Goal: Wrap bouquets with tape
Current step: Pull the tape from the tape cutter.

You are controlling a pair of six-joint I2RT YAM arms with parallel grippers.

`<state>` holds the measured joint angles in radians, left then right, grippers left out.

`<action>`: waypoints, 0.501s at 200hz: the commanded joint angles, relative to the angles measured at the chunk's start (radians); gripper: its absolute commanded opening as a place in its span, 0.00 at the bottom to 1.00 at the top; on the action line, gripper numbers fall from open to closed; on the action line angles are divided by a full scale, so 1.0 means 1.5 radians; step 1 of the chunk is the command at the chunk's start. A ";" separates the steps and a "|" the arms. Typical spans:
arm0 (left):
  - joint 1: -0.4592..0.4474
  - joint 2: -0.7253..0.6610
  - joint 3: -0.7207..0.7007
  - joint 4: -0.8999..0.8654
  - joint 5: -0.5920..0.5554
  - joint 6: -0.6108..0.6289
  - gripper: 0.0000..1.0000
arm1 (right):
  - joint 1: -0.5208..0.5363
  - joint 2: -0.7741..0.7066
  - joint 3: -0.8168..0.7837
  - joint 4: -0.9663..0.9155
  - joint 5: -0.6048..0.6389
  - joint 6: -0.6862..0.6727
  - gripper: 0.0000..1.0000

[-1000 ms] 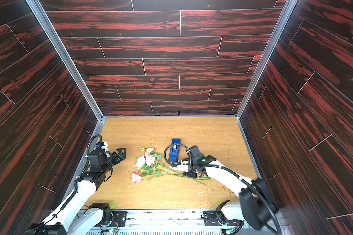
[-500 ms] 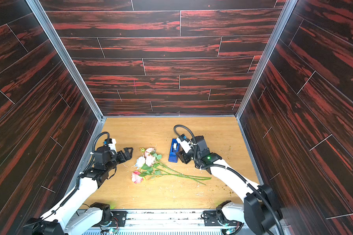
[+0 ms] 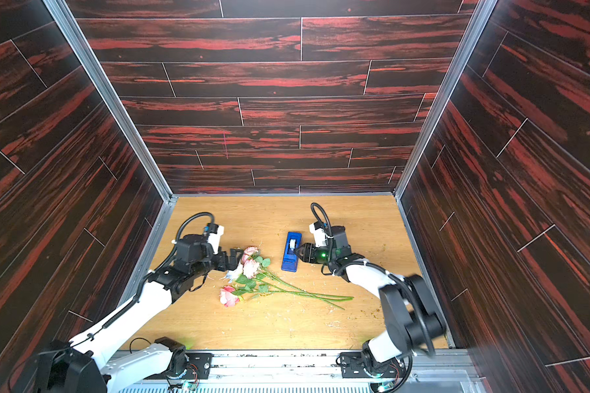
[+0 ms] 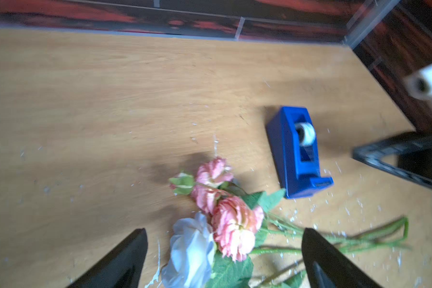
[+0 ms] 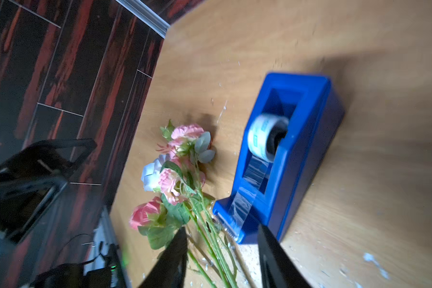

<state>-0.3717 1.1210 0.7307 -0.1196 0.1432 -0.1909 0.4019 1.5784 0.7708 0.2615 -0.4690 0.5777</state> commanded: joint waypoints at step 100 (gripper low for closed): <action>-0.083 0.066 0.038 -0.023 0.008 0.076 1.00 | -0.023 0.143 0.004 0.181 -0.120 0.136 0.34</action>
<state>-0.4812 1.2011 0.7563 -0.1642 0.1425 -0.0967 0.3679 1.7596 0.7704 0.4881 -0.6125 0.7528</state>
